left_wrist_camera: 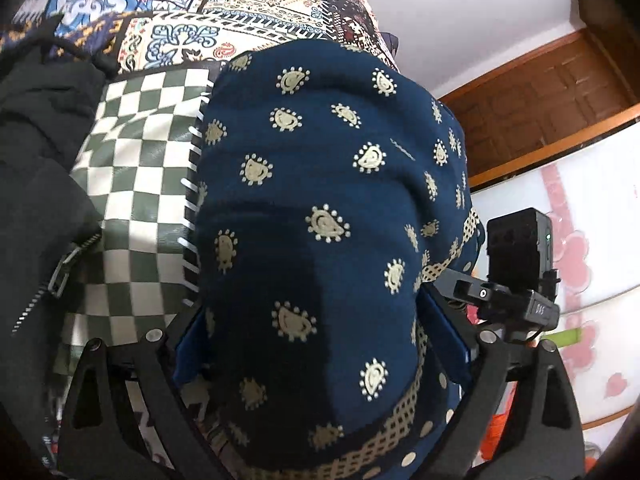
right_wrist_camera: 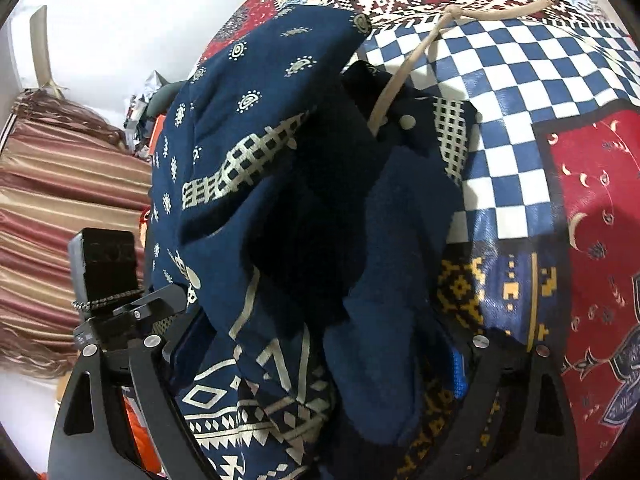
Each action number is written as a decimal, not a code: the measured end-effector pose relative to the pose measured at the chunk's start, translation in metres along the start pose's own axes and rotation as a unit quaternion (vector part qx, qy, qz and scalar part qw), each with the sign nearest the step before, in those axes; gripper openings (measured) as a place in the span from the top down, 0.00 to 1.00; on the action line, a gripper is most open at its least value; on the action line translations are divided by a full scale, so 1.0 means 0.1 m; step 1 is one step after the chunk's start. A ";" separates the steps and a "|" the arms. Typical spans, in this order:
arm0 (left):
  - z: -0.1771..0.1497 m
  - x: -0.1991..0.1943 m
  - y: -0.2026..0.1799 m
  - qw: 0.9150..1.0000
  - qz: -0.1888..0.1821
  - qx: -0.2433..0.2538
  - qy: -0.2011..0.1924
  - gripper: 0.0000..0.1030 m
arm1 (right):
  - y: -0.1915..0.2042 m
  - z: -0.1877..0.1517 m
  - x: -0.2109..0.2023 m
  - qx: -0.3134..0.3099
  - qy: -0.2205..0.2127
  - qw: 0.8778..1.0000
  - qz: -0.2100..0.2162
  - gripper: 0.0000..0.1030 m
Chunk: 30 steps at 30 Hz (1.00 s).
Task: Fold large clothes
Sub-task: 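Grasp the folded navy bundle with both tools, then lift the bundle and carry it toward the yellow shirt with both tools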
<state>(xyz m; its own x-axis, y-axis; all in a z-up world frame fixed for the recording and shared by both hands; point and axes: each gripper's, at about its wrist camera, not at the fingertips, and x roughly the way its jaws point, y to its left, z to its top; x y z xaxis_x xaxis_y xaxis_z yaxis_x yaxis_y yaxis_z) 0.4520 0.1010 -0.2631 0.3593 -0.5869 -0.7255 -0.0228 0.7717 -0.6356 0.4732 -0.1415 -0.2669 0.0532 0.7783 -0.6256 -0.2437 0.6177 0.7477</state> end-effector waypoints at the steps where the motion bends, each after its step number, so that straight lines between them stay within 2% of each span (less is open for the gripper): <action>1: 0.00 0.00 0.00 1.000 0.000 0.001 -0.002 0.08 | 0.01 -0.01 0.00 0.000 -0.001 1.000 -0.001 0.13; 3: -0.02 -0.01 -0.03 1.000 0.003 0.004 -0.007 0.11 | 0.04 -0.04 -0.02 -0.003 -0.004 1.000 -0.002 0.19; 6: -0.06 -0.07 -0.08 1.000 0.010 0.014 -0.011 0.20 | 0.12 -0.08 -0.09 -0.006 -0.010 1.000 0.001 0.38; 8: -0.09 -0.12 -0.11 1.000 0.011 0.018 -0.013 0.25 | 0.21 -0.10 -0.16 -0.011 -0.014 1.000 -0.002 0.53; 11: -0.16 -0.28 -0.24 0.999 0.015 0.033 -0.020 0.33 | 0.38 -0.12 -0.26 -0.018 -0.015 1.000 -0.012 0.64; 14: -0.18 -0.49 -0.36 0.998 0.009 0.044 -0.033 0.37 | 0.61 -0.22 -0.33 -0.038 -0.023 0.999 -0.028 0.66; 17: -0.21 -0.77 -0.46 0.997 0.011 0.060 -0.054 0.37 | 0.88 -0.26 -0.42 -0.054 -0.033 0.998 -0.030 0.66; 23: -0.20 -1.59 -0.56 0.990 0.012 0.083 -0.112 0.38 | 1.58 -0.22 -0.51 -0.104 -0.062 0.993 -0.018 0.66; 26: -0.17 -1.99 -0.51 0.986 0.020 0.088 -0.140 0.38 | 1.92 -0.21 -0.50 -0.131 -0.069 0.989 -0.007 0.66; 30: -0.11 -2.46 -0.32 0.981 0.036 0.084 -0.173 0.38 | 2.42 -0.17 -0.27 -0.167 -0.071 0.983 0.006 0.66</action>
<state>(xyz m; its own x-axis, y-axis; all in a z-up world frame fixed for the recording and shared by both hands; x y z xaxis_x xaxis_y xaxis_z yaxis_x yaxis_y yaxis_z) 0.3543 0.2184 -0.0669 0.6583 -0.4337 -0.6152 0.0839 0.8545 -0.5127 0.3959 -0.0152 -0.0730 0.1768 0.8080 -0.5620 -0.5479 0.5551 0.6258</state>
